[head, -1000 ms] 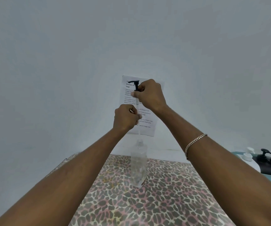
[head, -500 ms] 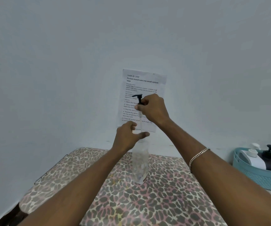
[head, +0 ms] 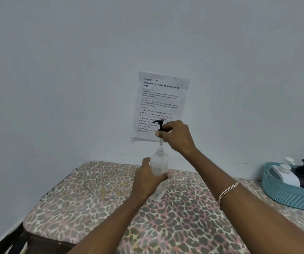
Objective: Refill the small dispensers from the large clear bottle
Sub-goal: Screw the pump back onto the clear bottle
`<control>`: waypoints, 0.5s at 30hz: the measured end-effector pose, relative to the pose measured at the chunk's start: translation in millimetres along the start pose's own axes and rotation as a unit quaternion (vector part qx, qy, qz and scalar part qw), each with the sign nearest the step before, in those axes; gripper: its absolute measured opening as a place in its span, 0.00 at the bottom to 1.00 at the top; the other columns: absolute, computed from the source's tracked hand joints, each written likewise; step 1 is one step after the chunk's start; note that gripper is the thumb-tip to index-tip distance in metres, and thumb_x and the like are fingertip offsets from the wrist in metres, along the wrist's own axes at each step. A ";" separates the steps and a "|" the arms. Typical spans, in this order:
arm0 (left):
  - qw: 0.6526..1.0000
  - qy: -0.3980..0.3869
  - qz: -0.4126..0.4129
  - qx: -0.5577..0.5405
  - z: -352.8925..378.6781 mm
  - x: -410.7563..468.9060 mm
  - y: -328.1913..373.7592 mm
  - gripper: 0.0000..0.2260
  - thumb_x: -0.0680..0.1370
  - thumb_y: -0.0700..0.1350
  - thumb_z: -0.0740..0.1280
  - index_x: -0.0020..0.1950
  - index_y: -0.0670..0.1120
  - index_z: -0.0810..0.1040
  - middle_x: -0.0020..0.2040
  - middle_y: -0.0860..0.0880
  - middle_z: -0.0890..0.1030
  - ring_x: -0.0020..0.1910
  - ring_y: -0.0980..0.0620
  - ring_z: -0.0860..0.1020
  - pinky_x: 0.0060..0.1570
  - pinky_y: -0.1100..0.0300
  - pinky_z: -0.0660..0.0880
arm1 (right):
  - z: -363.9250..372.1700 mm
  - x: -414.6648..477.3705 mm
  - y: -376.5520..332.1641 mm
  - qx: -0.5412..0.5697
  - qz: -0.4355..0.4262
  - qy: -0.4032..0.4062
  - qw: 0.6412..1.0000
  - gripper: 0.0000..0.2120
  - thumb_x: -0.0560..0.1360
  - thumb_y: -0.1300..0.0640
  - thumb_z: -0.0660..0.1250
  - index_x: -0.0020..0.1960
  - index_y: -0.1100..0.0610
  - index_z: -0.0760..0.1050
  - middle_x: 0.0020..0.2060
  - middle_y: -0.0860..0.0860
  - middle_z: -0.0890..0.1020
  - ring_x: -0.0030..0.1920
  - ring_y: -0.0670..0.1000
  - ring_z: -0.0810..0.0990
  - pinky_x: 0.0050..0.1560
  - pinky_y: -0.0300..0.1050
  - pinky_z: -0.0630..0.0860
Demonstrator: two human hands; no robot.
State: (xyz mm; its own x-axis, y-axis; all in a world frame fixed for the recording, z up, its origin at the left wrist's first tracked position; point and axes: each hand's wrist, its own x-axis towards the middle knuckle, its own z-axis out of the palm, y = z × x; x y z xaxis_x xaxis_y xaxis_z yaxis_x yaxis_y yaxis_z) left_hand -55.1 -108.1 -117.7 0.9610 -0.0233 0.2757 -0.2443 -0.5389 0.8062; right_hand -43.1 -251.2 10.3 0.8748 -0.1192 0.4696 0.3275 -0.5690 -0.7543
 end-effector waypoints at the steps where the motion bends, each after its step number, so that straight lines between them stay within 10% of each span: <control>1: 1.000 0.009 0.001 0.003 0.4 -0.7 -1.1 0.40 0.67 0.64 0.81 0.72 0.48 0.71 0.64 0.49 0.82 0.55 0.53 0.78 0.43 0.64 0.72 | -0.3 -1.2 0.7 -0.001 0.001 -0.003 1.000 0.18 0.74 0.54 0.79 0.51 0.70 0.82 0.48 0.66 0.85 0.49 0.67 0.83 0.48 0.58 0.82; 8: 1.000 0.016 0.018 0.000 -6.9 -10.9 2.7 0.32 0.72 0.56 0.79 0.71 0.47 0.74 0.63 0.48 0.82 0.57 0.48 0.83 0.52 0.56 0.80 | -8.9 -13.1 -0.1 0.007 -0.017 -0.012 1.000 0.10 0.74 0.52 0.79 0.53 0.56 0.88 0.43 0.46 0.86 0.43 0.39 0.83 0.44 0.39 0.74; 15: 0.997 -0.044 0.055 -0.044 -18.6 -43.8 11.8 0.32 0.68 0.60 0.76 0.70 0.57 0.73 0.59 0.58 0.82 0.52 0.61 0.82 0.51 0.52 0.84 | -41.5 -43.9 -12.8 0.005 -0.041 -0.054 0.998 0.10 0.75 0.49 0.79 0.55 0.49 0.88 0.46 0.41 0.89 0.47 0.37 0.85 0.43 0.33 0.73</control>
State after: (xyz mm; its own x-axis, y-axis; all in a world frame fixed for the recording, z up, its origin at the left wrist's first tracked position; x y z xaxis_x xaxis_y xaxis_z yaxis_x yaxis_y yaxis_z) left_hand -102.4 -97.8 -110.5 0.9344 -0.1544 0.3210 -0.3557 -0.4535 0.8172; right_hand -100.4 -272.5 18.4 0.8786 0.0167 0.4773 0.4019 -0.5658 -0.7200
